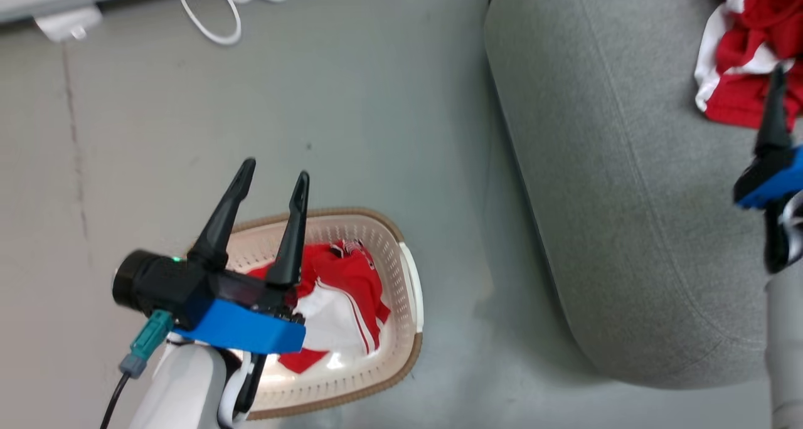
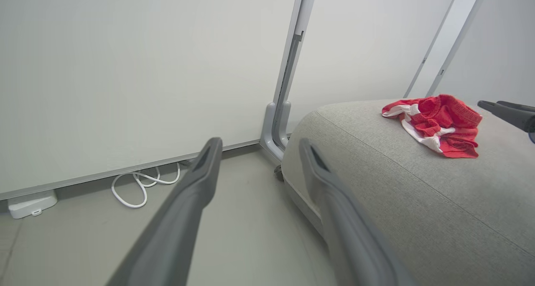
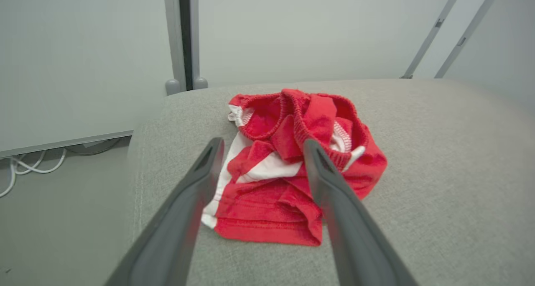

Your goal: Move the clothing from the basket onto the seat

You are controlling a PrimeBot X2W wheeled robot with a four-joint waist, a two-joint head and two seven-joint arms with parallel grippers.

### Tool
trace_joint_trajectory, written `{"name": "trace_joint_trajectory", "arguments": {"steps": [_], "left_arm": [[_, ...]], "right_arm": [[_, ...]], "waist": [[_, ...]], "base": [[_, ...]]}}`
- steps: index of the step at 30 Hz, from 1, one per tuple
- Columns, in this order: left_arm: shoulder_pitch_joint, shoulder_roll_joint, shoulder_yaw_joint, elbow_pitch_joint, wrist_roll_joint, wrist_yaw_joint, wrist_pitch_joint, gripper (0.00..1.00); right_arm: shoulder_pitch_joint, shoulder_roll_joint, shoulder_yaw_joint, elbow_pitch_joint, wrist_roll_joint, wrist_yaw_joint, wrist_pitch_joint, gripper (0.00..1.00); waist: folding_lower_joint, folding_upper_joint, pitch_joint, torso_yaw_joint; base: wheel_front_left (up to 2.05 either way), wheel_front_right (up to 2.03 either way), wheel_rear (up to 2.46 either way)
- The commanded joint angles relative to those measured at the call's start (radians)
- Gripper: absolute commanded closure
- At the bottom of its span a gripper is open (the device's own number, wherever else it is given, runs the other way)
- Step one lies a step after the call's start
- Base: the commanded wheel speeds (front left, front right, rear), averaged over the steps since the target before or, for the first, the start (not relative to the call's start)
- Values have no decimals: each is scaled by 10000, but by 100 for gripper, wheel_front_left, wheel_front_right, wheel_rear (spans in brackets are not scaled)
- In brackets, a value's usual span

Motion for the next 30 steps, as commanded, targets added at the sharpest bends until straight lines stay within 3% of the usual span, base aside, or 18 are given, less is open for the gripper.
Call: {"name": "trace_joint_trajectory", "arguments": {"steps": [1, 7, 15, 30], "left_arm": [[297, -85, 160, 108, -67, -12, -27, 0], [1106, -390, 835, 508, -59, -12, -27, 0], [1899, -637, 1621, 867, 35, -12, -28, 0], [2386, -827, 2278, 1384, 194, -12, -27, 0]], "right_arm": [[699, 207, 313, -407, 33, 1, -26, 0], [2741, 866, 1423, -2500, 563, 1, -31, 0], [4740, 1249, 2375, -4381, 1000, 1, -23, 0], [6991, 1481, 3091, -6200, 1408, 1, 460, 0]], "waist": [[2, 0, -1092, 286], [2, 0, -2234, 462], [2, 0, -3178, 711], [2, 0, -3870, 1723]], "base": [[0, 0, 0], [0, 0, 0], [0, 0, 0], [0, 0, 0]]}}
